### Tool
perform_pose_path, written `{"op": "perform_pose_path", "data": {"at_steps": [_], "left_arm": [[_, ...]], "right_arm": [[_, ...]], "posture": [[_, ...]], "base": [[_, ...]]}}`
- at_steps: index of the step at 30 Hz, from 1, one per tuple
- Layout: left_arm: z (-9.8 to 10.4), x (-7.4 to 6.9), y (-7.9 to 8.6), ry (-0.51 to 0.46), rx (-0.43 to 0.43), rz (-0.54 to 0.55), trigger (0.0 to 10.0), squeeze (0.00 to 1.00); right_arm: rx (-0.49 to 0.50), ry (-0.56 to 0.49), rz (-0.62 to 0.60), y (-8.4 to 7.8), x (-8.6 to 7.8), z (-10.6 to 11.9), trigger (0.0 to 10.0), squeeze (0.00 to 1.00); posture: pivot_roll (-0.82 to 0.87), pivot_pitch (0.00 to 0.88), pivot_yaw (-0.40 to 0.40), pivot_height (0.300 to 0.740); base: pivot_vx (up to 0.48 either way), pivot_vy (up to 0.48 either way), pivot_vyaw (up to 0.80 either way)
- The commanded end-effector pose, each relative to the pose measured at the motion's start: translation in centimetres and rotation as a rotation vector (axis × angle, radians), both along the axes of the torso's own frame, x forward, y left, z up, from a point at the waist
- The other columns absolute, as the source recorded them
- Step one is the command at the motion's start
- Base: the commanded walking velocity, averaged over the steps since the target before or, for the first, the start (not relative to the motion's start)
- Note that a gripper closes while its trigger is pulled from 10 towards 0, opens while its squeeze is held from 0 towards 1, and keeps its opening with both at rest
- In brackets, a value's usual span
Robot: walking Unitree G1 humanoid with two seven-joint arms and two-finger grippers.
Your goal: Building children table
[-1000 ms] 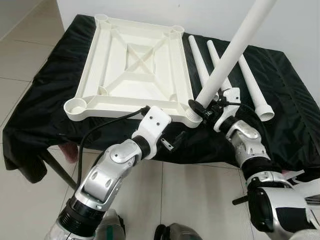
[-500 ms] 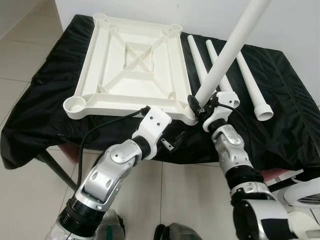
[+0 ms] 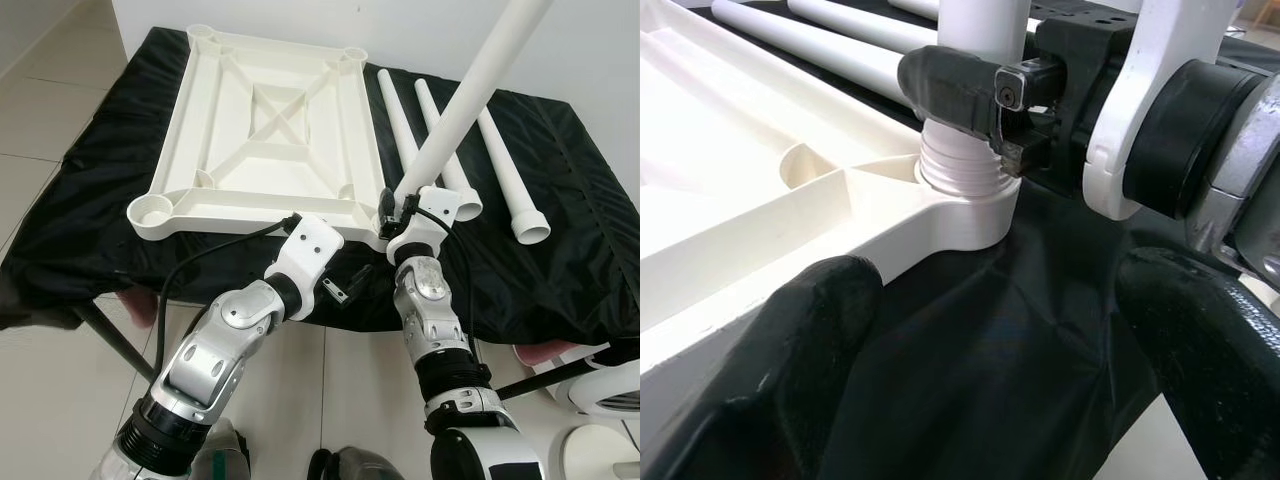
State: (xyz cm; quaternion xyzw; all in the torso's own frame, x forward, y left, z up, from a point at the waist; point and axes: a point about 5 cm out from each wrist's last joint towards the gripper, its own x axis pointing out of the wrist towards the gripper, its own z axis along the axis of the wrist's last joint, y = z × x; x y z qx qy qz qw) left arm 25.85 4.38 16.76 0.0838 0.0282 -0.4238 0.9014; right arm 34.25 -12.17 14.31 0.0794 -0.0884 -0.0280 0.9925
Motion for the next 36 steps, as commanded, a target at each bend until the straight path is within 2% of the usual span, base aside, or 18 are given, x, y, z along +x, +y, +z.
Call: {"op": "perform_pose_path", "data": {"at_steps": [1,2,3,9,16,17,19,20,21,23,26,31,36], "left_arm": [[0.0,-0.4,-0.4,0.002,0.003,-0.034,10.0,0.0],[0.0,-0.4,-0.4,0.001,0.003,-0.035,10.0,0.0],[0.0,-0.4,-0.5,0.001,0.004,-0.035,10.0,0.0],[0.0,-0.4,-0.5,0.001,0.003,-0.036,10.0,0.0],[0.0,-0.4,-0.4,0.002,0.004,-0.037,10.0,0.0],[0.0,-0.4,-0.4,0.002,0.005,-0.037,10.0,0.0],[0.0,-0.4,-0.4,0.002,0.005,-0.037,10.0,0.0],[0.1,-0.5,-0.3,-0.002,0.01,-0.042,10.0,0.0],[0.1,-0.5,-0.3,-0.002,0.01,-0.042,10.0,0.0],[0.2,-0.6,-0.2,-0.005,0.017,-0.051,10.0,0.0],[0.2,-0.7,-0.1,-0.005,0.019,-0.055,10.0,0.0],[-0.1,-1.2,0.3,0.001,0.046,-0.078,10.0,0.0],[-0.3,-1.5,0.6,0.004,0.058,-0.086,10.0,0.0]], "right_arm": [[0.011,0.056,-0.038,-0.6,-0.4,-1.2,10.0,0.0],[0.011,0.058,-0.037,-0.7,-0.4,-1.2,10.0,0.74],[0.012,0.056,-0.04,-0.8,-0.4,-1.1,10.0,1.0],[0.009,0.046,-0.031,-0.9,-0.5,-1.0,10.0,1.0],[0.007,0.047,0.054,-1.0,-0.5,-1.0,10.0,1.0],[-0.001,0.035,0.097,-1.2,-0.5,-0.8,10.0,1.0],[-0.001,0.035,0.097,-1.2,-0.5,-0.8,10.0,1.0],[-0.023,0.014,0.193,-1.8,-0.3,-0.5,10.0,0.0],[-0.023,0.014,0.193,-1.8,-0.3,-0.5,10.0,0.0],[-0.064,-0.004,0.284,-2.8,0.0,-0.1,10.0,0.0],[-0.079,-0.01,0.314,-3.2,0.1,0.1,10.0,0.0],[-0.155,-0.006,0.465,-4.8,0.5,0.4,10.0,0.0],[-0.16,0.018,0.545,-5.5,0.5,0.3,10.0,0.0]], "posture": [[0.14,0.047,-0.129,0.74],[0.14,0.047,-0.128,0.74],[0.14,0.048,-0.128,0.74],[0.14,0.05,-0.127,0.74],[0.13,0.055,-0.126,0.74],[0.13,0.056,-0.126,0.74],[0.13,0.056,-0.126,0.74],[0.13,0.059,-0.124,0.74],[0.13,0.059,-0.124,0.74],[0.13,0.064,-0.123,0.74],[0.13,0.065,-0.123,0.74],[0.13,0.069,-0.123,0.74],[0.13,0.069,-0.122,0.74]], "base": [[0.0,0.0,0.0],[0.0,0.0,0.0],[0.0,0.0,0.0],[0.0,0.0,0.0],[0.0,0.0,0.0],[0.0,0.0,0.0],[0.0,0.0,0.0],[0.0,0.0,0.0],[0.0,0.0,0.0],[0.0,0.0,0.0],[0.0,0.0,0.0],[0.0,0.0,0.0],[0.0,0.0,0.0]]}}
